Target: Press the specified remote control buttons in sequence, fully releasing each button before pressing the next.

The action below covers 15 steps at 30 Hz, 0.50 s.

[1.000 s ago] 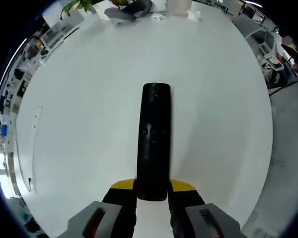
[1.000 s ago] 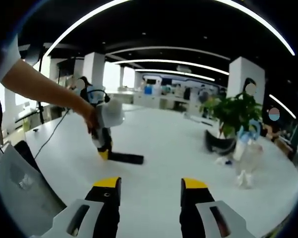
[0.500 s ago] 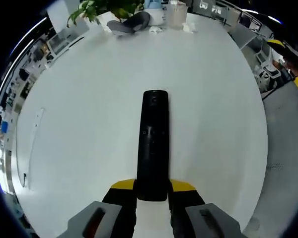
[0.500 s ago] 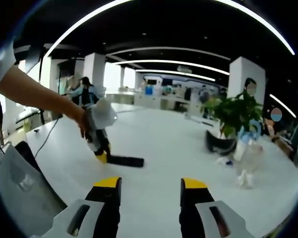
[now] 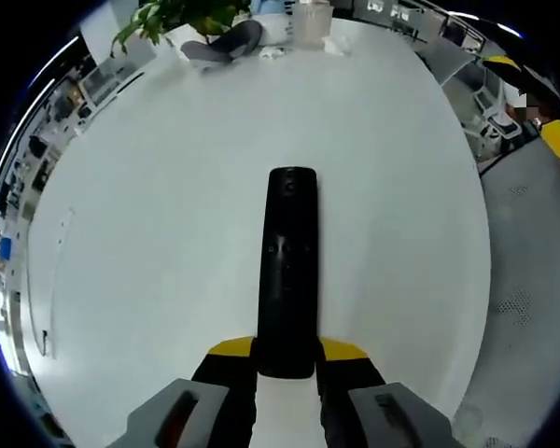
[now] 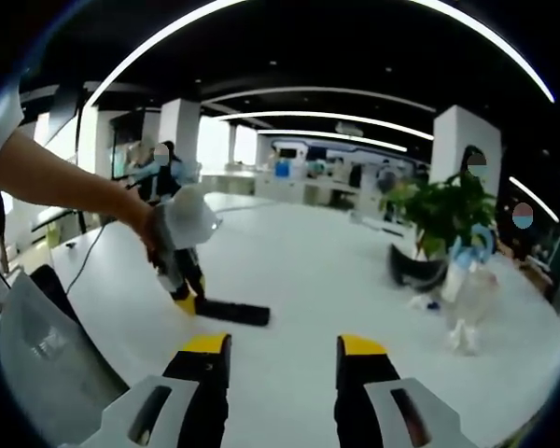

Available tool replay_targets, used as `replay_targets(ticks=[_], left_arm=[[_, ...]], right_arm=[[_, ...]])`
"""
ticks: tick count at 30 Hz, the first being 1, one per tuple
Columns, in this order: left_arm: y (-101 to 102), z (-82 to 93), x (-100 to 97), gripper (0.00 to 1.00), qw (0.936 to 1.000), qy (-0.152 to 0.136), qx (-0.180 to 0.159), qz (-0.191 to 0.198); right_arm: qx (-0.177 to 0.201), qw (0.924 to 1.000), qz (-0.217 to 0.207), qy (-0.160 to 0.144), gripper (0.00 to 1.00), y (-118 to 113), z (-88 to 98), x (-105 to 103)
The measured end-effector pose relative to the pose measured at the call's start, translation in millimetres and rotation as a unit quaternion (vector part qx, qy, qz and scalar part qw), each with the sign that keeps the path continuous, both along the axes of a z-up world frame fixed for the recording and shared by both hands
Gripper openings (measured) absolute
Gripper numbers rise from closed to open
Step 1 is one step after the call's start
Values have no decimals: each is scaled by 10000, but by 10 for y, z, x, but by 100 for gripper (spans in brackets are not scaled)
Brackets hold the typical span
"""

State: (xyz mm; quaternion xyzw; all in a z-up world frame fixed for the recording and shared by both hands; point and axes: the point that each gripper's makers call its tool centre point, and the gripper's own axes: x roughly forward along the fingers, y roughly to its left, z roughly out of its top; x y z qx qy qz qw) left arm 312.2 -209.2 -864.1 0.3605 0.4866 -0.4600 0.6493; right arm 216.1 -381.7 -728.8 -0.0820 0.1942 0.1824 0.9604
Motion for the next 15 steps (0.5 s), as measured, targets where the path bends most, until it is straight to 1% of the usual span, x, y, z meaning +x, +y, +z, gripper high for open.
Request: replay_targets(ticks=[3,6,15], left_arm=[[-9,-4,-55,23,10000,11,37,-72],[-13,-8,-87,23,10000,10,51,-36],[-28,-7,-223,23,10000,-20,27,15]], right_arm=[[21,10000,-1,1,40,2,-1,-2],[36,10000,40,45,37,19,-10,-12],[-28,9998,148,137,34,54,-44,-35]])
